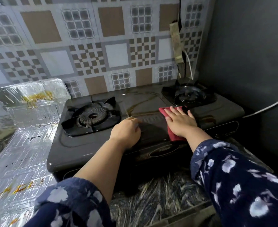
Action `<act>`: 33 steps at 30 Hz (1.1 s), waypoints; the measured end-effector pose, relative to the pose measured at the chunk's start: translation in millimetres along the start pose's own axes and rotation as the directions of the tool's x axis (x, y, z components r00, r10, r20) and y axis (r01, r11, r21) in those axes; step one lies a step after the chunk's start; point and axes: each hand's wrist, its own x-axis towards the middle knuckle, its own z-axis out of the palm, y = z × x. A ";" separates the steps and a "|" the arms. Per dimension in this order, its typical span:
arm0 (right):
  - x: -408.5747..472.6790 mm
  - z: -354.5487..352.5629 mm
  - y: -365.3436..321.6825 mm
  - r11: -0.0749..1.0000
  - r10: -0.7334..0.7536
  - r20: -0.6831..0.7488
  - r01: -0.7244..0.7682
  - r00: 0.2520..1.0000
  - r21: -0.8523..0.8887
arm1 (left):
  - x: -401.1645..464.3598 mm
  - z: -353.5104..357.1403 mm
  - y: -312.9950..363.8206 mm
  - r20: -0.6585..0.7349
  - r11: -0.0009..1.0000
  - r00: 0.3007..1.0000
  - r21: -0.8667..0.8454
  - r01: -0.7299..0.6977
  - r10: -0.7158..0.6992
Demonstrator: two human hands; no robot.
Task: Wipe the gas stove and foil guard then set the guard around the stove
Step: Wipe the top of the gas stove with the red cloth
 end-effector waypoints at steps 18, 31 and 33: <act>-14.9 -7.1 115.1 0.997 0.035 -0.107 -0.028 0.994 0.067 | 63.8 38.9 114.6 0.208 0.994 0.973 0.020 -0.106 0.099; 54.7 -35.7 187.4 0.940 0.340 -0.032 -0.339 0.940 0.021 | 103.3 58.4 120.8 0.134 0.982 0.974 0.024 -0.190 0.185; 63.8 -37.9 188.2 0.929 0.369 -0.029 -0.368 0.929 0.026 | 105.7 59.3 124.6 0.088 0.978 0.975 0.024 -0.205 0.203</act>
